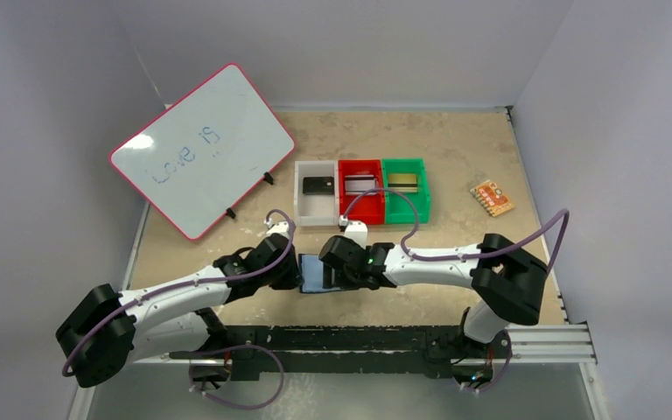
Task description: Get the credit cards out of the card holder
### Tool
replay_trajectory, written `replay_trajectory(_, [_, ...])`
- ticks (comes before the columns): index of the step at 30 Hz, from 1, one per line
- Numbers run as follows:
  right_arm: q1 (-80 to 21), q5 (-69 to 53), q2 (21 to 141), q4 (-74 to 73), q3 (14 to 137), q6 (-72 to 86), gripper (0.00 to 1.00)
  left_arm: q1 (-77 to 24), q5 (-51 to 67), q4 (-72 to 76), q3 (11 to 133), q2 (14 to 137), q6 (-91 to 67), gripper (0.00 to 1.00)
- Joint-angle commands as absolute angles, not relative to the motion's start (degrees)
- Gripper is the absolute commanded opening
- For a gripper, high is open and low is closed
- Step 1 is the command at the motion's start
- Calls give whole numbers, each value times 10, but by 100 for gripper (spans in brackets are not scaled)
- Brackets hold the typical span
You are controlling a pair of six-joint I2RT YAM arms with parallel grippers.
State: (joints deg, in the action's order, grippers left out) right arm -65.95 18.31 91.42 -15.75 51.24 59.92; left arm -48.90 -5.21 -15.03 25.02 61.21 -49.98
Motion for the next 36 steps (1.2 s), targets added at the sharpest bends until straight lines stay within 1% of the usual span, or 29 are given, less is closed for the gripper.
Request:
replay_trajectory(1, [-661,197,926,-166,525,609,76,-494,-55,-135,270,604,-503,0])
replay_trajectory(5, [-661,206,924,-178,528,614,76,-494,-54,-134,271,605,-502,0])
replay_trajectory(9, [-661,193,912,-156,516,609,76,-494,-54,-134,271,606,-502,0])
replay_trajectory(16, [-661,188,912,-138,523,600,71,-495,-51,-131,271,608,-502,0])
replay_trajectory(22, [-661,201,888,-144,528,598,69,-496,-52,-131,272,609,-501,0])
replay_trajectory(36, [-661,204,883,-148,547,581,68,-497,-50,-125,274,614,-503,0])
